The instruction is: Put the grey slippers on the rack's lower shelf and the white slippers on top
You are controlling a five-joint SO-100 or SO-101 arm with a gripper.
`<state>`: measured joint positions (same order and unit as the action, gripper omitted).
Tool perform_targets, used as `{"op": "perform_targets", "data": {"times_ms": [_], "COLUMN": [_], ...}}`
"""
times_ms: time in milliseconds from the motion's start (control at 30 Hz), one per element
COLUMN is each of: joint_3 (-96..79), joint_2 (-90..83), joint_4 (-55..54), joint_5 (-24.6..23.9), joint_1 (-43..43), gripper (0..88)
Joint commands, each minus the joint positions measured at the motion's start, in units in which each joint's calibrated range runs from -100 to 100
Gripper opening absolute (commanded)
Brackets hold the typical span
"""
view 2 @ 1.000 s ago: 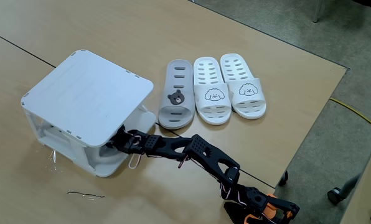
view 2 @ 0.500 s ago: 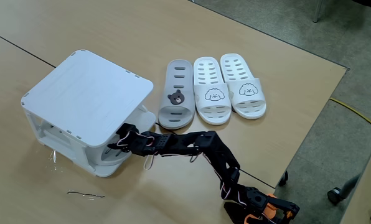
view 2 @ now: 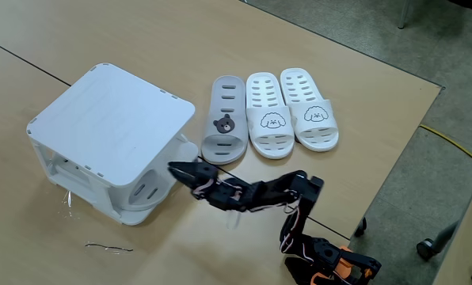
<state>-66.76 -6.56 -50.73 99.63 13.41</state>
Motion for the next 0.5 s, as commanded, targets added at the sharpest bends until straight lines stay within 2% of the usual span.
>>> {"op": "perform_targets", "data": {"times_ms": [0,100,233,300,467], "joint_3": [-12.68,-21.70,-28.01,-28.10,-21.34], "joint_2": [-8.55,-8.80,-5.18,-0.64,13.75], "joint_4": [-14.33,-20.02,-20.62,-21.32,-32.19], "joint_5": [0.37,0.37,0.37,0.37,0.37], "joint_1": [0.49,0.49,-0.33,-0.83,-4.94], "gripper": [0.8,0.8,0.7,0.7,0.7]}}
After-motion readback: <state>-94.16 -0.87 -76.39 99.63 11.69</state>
